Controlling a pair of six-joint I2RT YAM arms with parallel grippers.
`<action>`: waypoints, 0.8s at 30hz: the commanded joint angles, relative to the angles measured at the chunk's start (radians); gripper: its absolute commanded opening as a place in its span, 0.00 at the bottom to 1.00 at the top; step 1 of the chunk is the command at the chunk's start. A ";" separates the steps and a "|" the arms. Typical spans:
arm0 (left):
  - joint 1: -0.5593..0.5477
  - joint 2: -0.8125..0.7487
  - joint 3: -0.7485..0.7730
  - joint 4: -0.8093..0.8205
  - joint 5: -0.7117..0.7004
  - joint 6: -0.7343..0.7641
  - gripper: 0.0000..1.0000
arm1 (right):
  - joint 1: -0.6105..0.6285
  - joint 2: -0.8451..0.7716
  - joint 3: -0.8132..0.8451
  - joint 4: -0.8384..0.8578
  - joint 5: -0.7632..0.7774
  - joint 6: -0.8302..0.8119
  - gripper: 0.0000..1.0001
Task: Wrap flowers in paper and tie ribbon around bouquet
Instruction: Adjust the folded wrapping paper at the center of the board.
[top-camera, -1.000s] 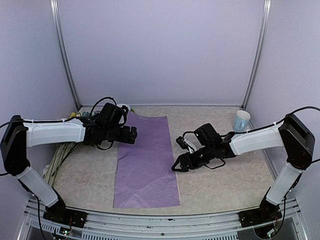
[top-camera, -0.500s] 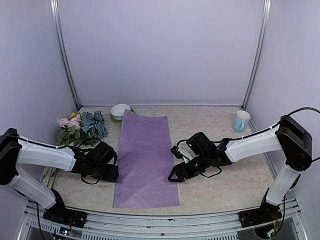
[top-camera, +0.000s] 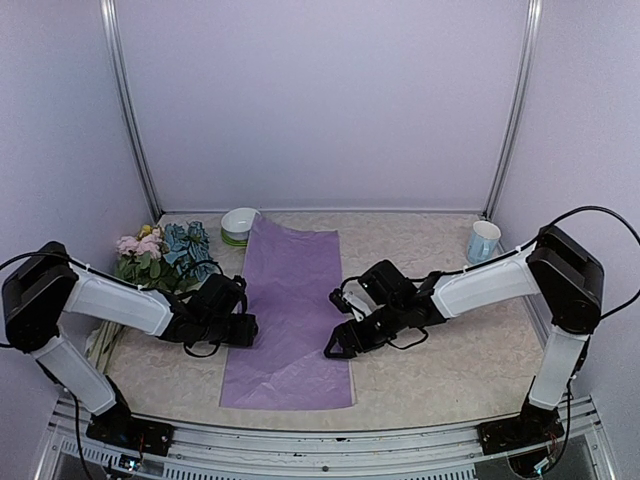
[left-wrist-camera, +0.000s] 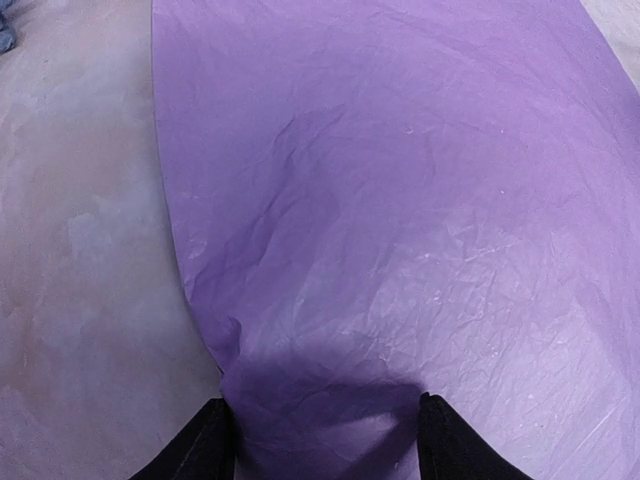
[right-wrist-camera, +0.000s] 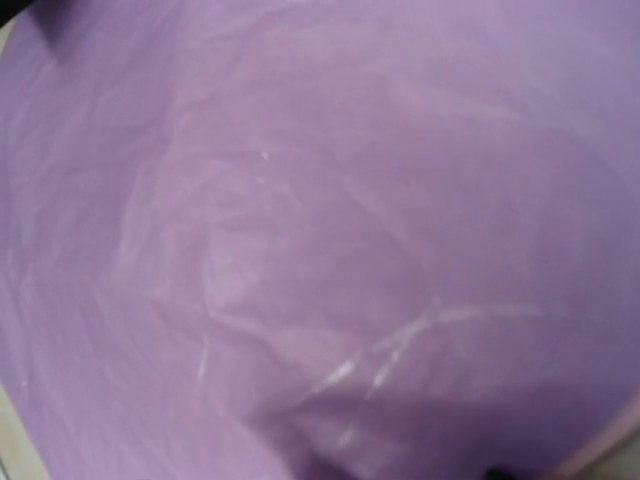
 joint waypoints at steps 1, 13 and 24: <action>0.001 0.071 -0.048 -0.054 0.151 0.022 0.61 | 0.003 0.023 0.012 0.030 -0.081 0.022 0.69; -0.077 -0.059 -0.010 -0.079 0.093 0.092 0.66 | -0.001 -0.077 0.056 -0.097 0.110 -0.005 0.71; 0.049 -0.204 0.071 -0.379 -0.018 -0.044 0.89 | -0.018 -0.147 0.096 -0.351 0.484 -0.081 0.72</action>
